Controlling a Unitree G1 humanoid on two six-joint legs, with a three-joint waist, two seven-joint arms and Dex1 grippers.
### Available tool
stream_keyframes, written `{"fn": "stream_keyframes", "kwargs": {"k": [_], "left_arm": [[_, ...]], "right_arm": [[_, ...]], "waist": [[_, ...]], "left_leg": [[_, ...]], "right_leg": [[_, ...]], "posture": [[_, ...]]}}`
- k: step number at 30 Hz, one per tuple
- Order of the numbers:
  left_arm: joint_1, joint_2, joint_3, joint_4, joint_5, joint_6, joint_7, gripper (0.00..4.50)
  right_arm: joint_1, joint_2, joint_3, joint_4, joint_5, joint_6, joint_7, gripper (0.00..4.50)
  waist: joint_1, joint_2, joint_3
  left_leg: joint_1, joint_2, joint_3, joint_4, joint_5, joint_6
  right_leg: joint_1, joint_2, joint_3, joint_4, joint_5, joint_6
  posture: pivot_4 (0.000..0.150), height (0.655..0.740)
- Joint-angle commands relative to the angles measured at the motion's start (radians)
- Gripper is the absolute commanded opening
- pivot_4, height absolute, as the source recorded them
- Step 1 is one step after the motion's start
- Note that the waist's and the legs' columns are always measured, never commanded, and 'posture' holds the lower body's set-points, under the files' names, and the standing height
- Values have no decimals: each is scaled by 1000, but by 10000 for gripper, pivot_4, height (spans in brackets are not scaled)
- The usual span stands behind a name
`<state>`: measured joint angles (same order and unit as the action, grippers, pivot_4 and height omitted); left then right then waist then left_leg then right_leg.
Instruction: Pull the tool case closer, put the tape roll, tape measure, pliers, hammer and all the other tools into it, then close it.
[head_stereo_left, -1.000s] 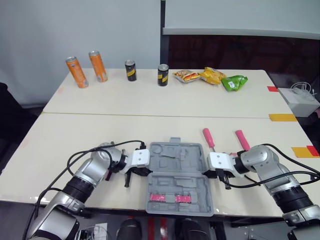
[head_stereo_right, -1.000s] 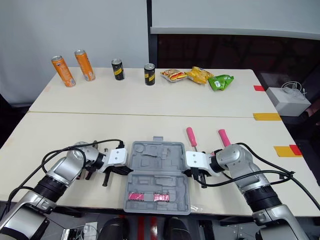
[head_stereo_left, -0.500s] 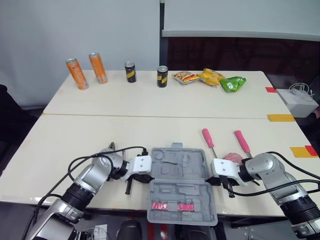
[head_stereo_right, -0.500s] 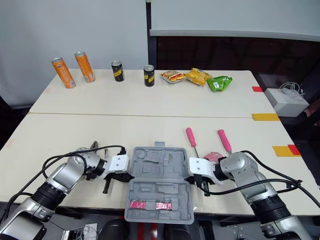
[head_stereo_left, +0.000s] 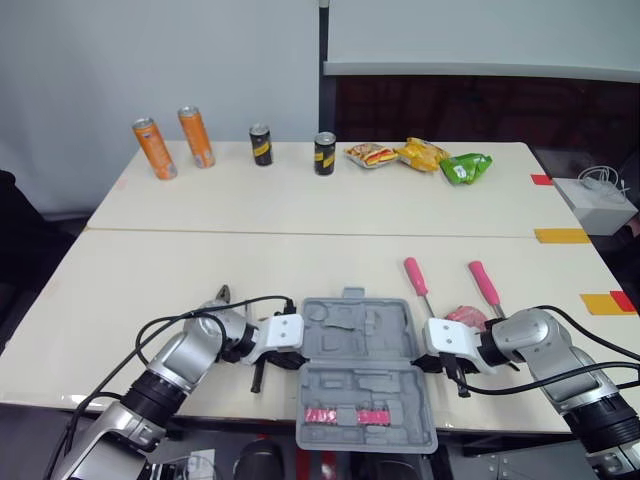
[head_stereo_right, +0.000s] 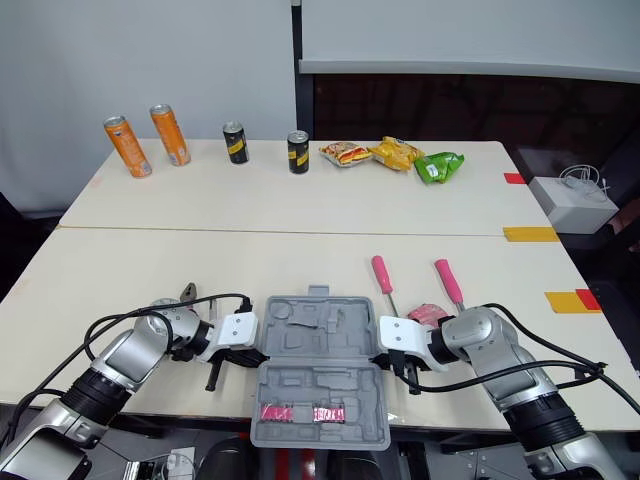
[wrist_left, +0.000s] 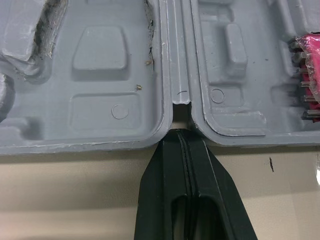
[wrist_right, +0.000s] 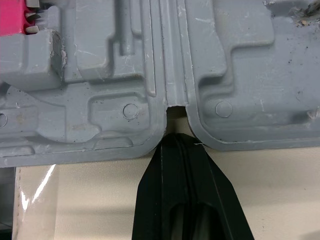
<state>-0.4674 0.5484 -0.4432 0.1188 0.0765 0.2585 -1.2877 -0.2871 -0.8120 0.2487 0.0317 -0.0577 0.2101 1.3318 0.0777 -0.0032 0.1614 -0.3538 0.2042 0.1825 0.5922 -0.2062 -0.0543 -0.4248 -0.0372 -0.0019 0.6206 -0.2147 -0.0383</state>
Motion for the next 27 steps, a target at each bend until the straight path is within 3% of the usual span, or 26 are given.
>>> {"fn": "stream_keyframes", "kwargs": {"k": [1, 8, 12, 15, 19, 21, 23, 27], "left_arm": [[2, 1, 9, 0, -11, -9, 17, 0], [64, 42, 135, -69, -106, 45, 59, 0], [175, 38, 291, -185, -240, 72, 117, 0], [276, -4, 451, -304, -405, 185, 195, 0], [398, -36, 604, -422, -557, 269, 276, 0], [489, -34, 678, -471, -611, 266, 287, 4907], [574, -26, 738, -497, -642, 250, 292, 11477], [756, -23, 855, -515, -674, 205, 296, 23922]], "right_arm": [[30, -12, -9, -9, 18, 25, -21, 208], [120, -57, -161, -63, 113, 71, -91, 208], [219, -20, -346, -105, 252, 31, -140, 208], [284, 94, -500, -147, 424, 21, -193, 208], [340, 152, -579, -166, 535, 4, -179, 208], [377, 173, -620, -153, 541, -41, -206, 0], [423, 185, -657, -150, 550, -79, -214, 8981], [556, 185, -753, -149, 575, -132, -202, 21394]], "waist": [[0, 0, 0], [-2, 0, 0], [-4, 1, 1], [-6, 1, 1], [-8, 2, 1], [-11, 2, 1], [-15, 2, 1], [-15, 2, 1]], "left_leg": [[0, 0, 0, 0, 0, 0], [0, 0, 0, 0, 0, 0], [-1, 0, 0, -2, 0, 0], [-1, 0, 1, -4, 0, 0], [-1, 0, 1, -5, 0, 0], [-1, 0, 1, -5, 0, 0], [-1, 0, 1, -6, 0, 0], [-1, -1, 0, -7, -2, 1]], "right_leg": [[0, 0, 0, 0, 0, 0], [0, 0, 0, 0, 0, 0], [-1, 0, 0, -3, 0, 1], [-1, 1, 0, -4, 0, 0], [-1, 1, 0, -5, 0, 0], [0, 1, 0, -6, 0, 0], [0, 1, 0, -9, -1, 1], [0, 1, 0, -11, -2, 4]], "posture": [[1500, 7400], [1500, 7400], [1500, 7400], [1500, 7400], [1500, 7400], [1500, 7400], [1500, 7400], [1500, 7400]]}}
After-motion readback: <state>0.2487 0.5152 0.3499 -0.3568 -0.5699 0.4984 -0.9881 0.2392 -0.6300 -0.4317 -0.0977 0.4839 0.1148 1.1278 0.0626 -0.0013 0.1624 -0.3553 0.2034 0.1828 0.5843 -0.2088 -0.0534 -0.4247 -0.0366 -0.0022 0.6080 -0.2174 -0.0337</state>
